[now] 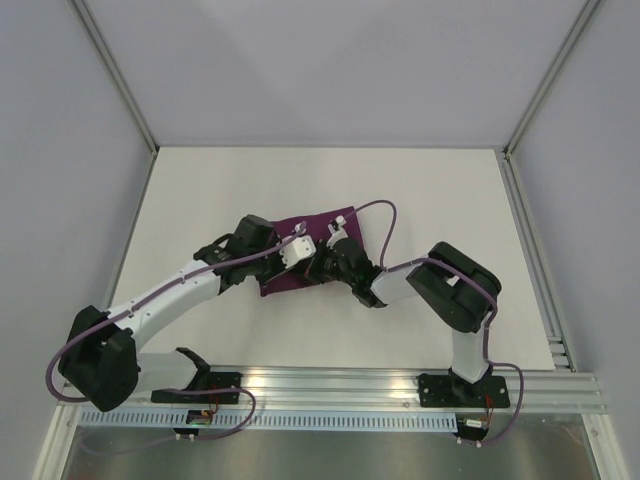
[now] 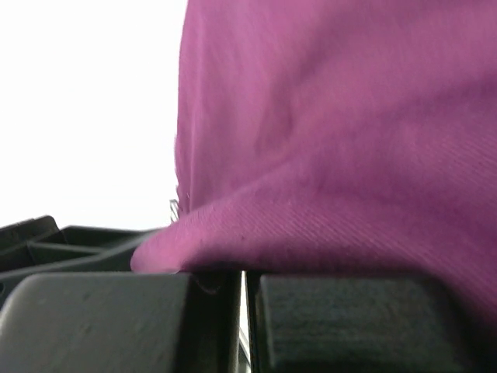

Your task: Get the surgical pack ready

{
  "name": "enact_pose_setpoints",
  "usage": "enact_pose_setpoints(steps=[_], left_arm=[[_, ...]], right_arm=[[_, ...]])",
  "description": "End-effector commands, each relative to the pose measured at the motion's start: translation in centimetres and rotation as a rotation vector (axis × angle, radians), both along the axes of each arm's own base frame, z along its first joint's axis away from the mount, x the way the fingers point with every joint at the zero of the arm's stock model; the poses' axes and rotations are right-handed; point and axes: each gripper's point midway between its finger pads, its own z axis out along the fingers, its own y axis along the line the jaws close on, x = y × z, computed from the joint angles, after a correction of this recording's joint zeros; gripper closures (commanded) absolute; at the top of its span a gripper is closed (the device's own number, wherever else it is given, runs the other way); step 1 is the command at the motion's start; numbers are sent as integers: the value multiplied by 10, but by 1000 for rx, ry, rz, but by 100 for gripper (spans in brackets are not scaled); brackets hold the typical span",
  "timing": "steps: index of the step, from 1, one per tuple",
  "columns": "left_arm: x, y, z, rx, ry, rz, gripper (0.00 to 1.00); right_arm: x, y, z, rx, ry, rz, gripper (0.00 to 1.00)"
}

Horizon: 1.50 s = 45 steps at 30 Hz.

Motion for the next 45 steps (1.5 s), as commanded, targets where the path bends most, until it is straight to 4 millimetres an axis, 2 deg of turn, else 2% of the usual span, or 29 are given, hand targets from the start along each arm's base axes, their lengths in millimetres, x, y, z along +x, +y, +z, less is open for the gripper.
enact_pose_setpoints(steps=[1,3,5,11,13,15,18,20,22,23,26,35,37,40,42,45], left_arm=[[-3,-19,32,-105,-42,-68,100],[-1,-14,27,-75,-45,-57,100],[1,-11,24,-55,-50,-57,100],[-4,-13,21,-61,-36,-80,100],[-6,-12,22,-60,-40,-88,100],[-9,-10,21,-51,-47,-108,100],[-12,-5,15,-28,-56,-122,100],[-12,0,10,-5,-57,-116,100],[-12,2,5,13,-59,-123,100],[-13,4,3,20,-57,-124,100],[-15,6,-4,34,-46,-128,100],[-23,13,-20,77,-15,-151,100],[-24,14,-23,83,-10,-149,100],[-24,15,-27,92,-5,-151,100],[-26,15,-28,92,5,-155,100],[-30,17,-34,107,34,-170,96]], right_arm=[[35,4,30,91,-113,-129,100],[37,3,39,118,-140,-143,99],[40,1,36,102,-135,-157,100],[62,-11,-8,-26,-72,-269,99],[69,-29,-18,-47,-74,-353,99],[82,-47,-11,-55,-120,-444,99],[90,-67,-4,-138,-201,-513,100],[90,-76,-6,-182,-217,-534,100],[93,-90,-2,-204,-238,-597,100],[90,-100,-9,-227,-234,-620,99],[90,-124,-10,-273,-258,-708,99],[87,-143,-12,-273,-264,-755,99],[84,-151,-5,-260,-274,-778,99],[81,-165,-8,-303,-281,-810,100],[85,-161,-4,-292,-297,-780,100],[80,-132,15,-254,-374,-617,100]])
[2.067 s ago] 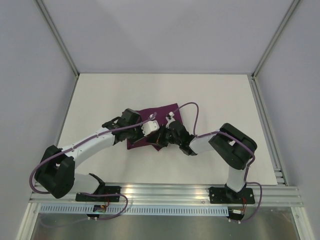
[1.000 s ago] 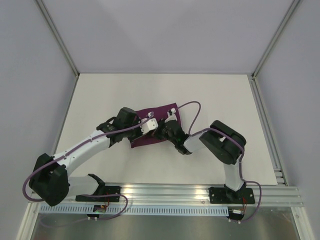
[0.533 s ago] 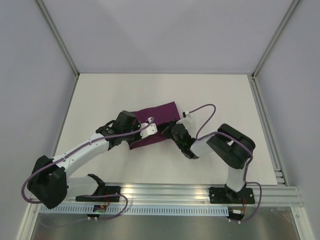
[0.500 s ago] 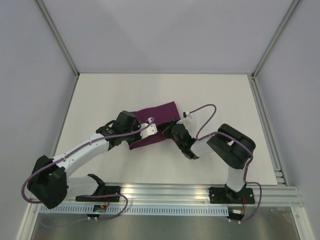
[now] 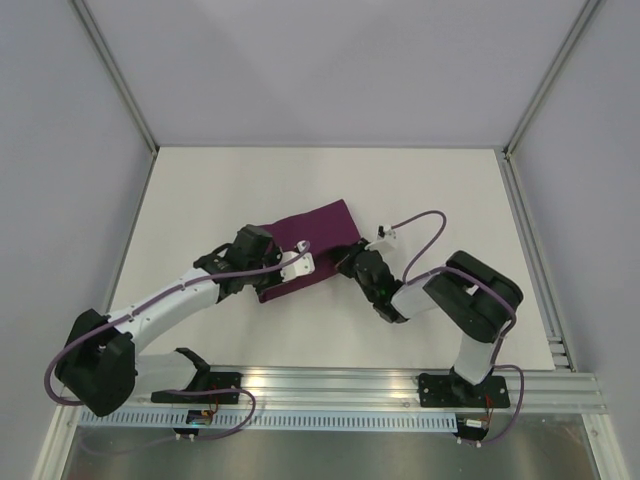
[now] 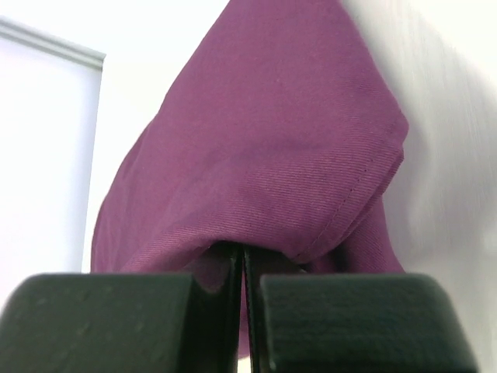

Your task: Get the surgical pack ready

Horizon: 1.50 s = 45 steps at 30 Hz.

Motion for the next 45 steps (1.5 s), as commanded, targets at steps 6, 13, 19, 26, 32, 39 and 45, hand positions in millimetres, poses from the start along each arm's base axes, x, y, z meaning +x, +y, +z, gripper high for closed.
enact_pose_setpoints(steps=[6,13,19,26,32,39,45], left_arm=[[-26,15,-34,106,142,-50,88],[-23,14,-32,111,120,-64,78],[-25,15,-28,123,132,-75,73],[-20,19,-29,147,118,-64,76],[-20,18,-25,142,110,-62,79],[-24,18,-14,148,143,-67,59],[-51,-8,53,4,226,-198,43]], right_arm=[[-36,-21,19,-145,80,153,99],[-79,-62,56,-309,69,233,98],[-41,-22,115,-393,-83,386,98],[-5,38,75,-423,-22,561,99],[-46,3,-12,-372,168,495,99],[-52,-26,-33,-407,206,387,100],[-42,-20,9,-429,146,398,99]])
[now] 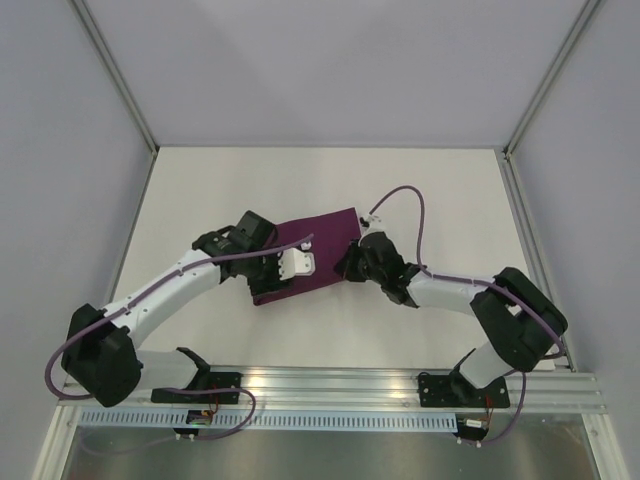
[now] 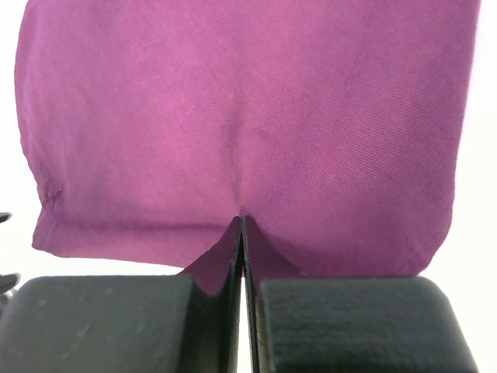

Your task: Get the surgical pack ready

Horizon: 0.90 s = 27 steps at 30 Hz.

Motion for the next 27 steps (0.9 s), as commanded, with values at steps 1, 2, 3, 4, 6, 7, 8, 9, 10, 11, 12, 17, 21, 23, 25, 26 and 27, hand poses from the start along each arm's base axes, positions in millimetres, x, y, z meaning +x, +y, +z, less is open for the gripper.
enact_pose_setpoints(steps=[1,2,3,4,6,7,8,9,10,11,12,17,21,23,25,26,27], left_arm=[[-29,-23,55,-149,88,-111,43],[-31,-31,65,-193,91,-124,44],[-34,-42,75,-263,122,-103,46],[-21,-54,83,-325,77,-81,48],[0,-55,62,-305,80,57,59],[18,-60,57,-310,31,96,61],[28,-56,44,-274,18,145,65],[41,-43,18,-176,12,210,67],[43,-40,7,-137,16,217,67],[44,-37,-3,-112,30,224,68],[40,-31,-20,-66,54,232,68],[30,-15,-48,-10,49,224,69],[25,-10,-47,-9,35,215,69],[26,-10,-41,-14,24,215,68],[28,-11,-27,-29,4,215,67],[28,-12,-21,-40,-3,215,64],[31,-14,-7,-65,-30,214,63]], right_arm=[[9,-18,19,-90,-38,-42,99],[10,-18,28,-97,-56,-39,99],[10,-19,43,-94,-70,-37,99],[12,-20,50,-99,-83,-38,100],[14,-19,66,-97,-111,-33,99],[15,-19,72,-102,-108,-29,99],[16,-19,73,-106,-107,-27,99],[17,-19,74,-104,-105,-26,99],[17,-16,75,-98,-102,-18,99],[17,-16,72,-100,-94,-18,99],[17,-15,63,-108,-72,-14,99],[0,-27,0,-119,59,-31,99],[-7,-40,-19,-113,125,-64,100],[-2,-42,-2,-115,85,-61,99],[3,-44,20,-130,55,-63,99],[8,-47,41,-120,8,-66,94],[7,-51,50,-128,5,-71,87]])
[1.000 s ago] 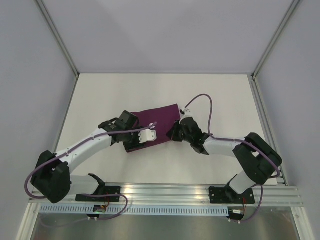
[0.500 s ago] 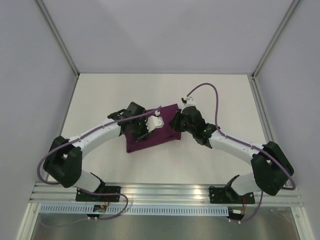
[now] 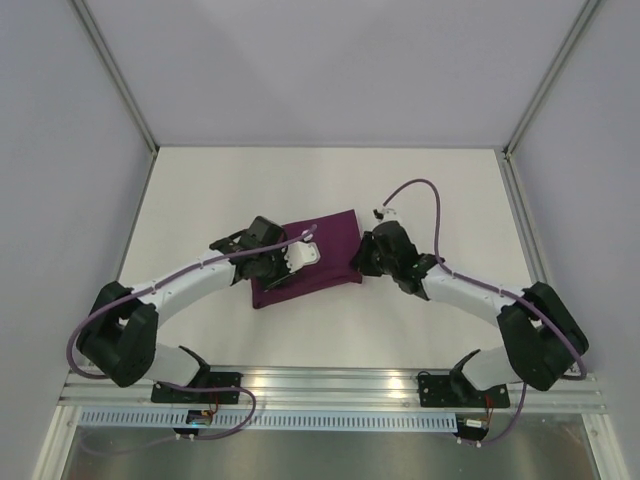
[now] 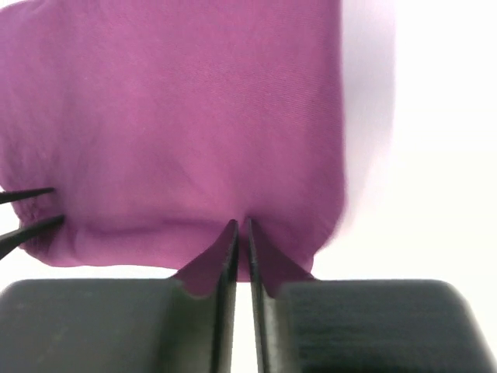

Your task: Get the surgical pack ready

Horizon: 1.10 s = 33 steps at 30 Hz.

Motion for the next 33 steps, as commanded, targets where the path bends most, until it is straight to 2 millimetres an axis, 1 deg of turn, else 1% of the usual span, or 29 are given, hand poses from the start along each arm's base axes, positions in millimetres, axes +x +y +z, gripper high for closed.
enact_pose_setpoints(steps=[1,2,3,4,5,6,7,8,9,10,11,12,13,14,15,16,17,19,20,21,22,23,25,28,29,30,31,32,33], left_arm=[[-4,3,31,-17,-32,0,61],[-4,3,39,-25,-47,1,58],[-1,5,53,-38,-89,11,56],[0,7,60,-42,-105,30,55],[7,17,65,-11,-149,83,51],[14,26,74,0,-195,145,49],[22,40,77,30,-225,227,47],[27,54,80,64,-241,286,46],[33,68,82,83,-241,343,46],[35,88,80,96,-217,411,46],[37,97,80,92,-203,458,45],[38,105,78,91,-194,487,45],[39,122,77,97,-185,542,45],[39,129,76,99,-182,566,45],[35,135,73,106,-183,585,45],[38,144,73,106,-201,615,44],[38,150,72,114,-215,638,43],[35,170,66,158,-244,701,42],[31,175,61,173,-235,718,42],[29,178,58,180,-227,724,42],[28,182,56,185,-222,735,42],[24,184,52,193,-217,737,42],[22,189,49,204,-229,746,42],[20,190,49,202,-234,754,42],[20,190,50,201,-238,756,42],[19,191,50,202,-237,754,42],[19,191,51,203,-239,755,41],[19,191,51,204,-241,755,41],[19,191,51,206,-240,756,41]], right_arm=[[12,-16,55,-21,-86,-25,79],[18,-24,69,-6,-110,-49,60],[20,-31,74,-10,-114,-59,48],[22,-32,80,5,-115,-51,40],[29,-41,81,3,-115,-69,26],[33,-47,78,-14,-111,-78,20],[31,-43,76,8,-85,-34,15],[40,-50,66,2,-54,-45,11],[43,-49,60,7,-32,-32,11],[44,-43,58,31,-15,19,11],[52,-40,45,33,20,38,12],[53,-31,43,53,26,80,14],[56,-26,39,59,28,111,16],[57,-20,26,69,59,139,21],[65,-12,29,99,33,160,23],[64,-4,28,133,44,189,23],[66,0,17,145,67,200,24],[74,10,17,182,49,220,27],[75,11,5,188,80,208,33],[77,13,1,198,88,206,39],[76,14,-10,198,117,201,50],[78,16,-12,217,122,193,55],[74,21,-23,252,159,190,64],[71,17,-34,255,184,163,75],[71,16,-35,251,182,153,85],[72,13,-35,247,182,134,88],[70,10,-35,247,182,124,95],[72,8,-33,249,174,113,99],[72,4,-33,258,180,88,100]])
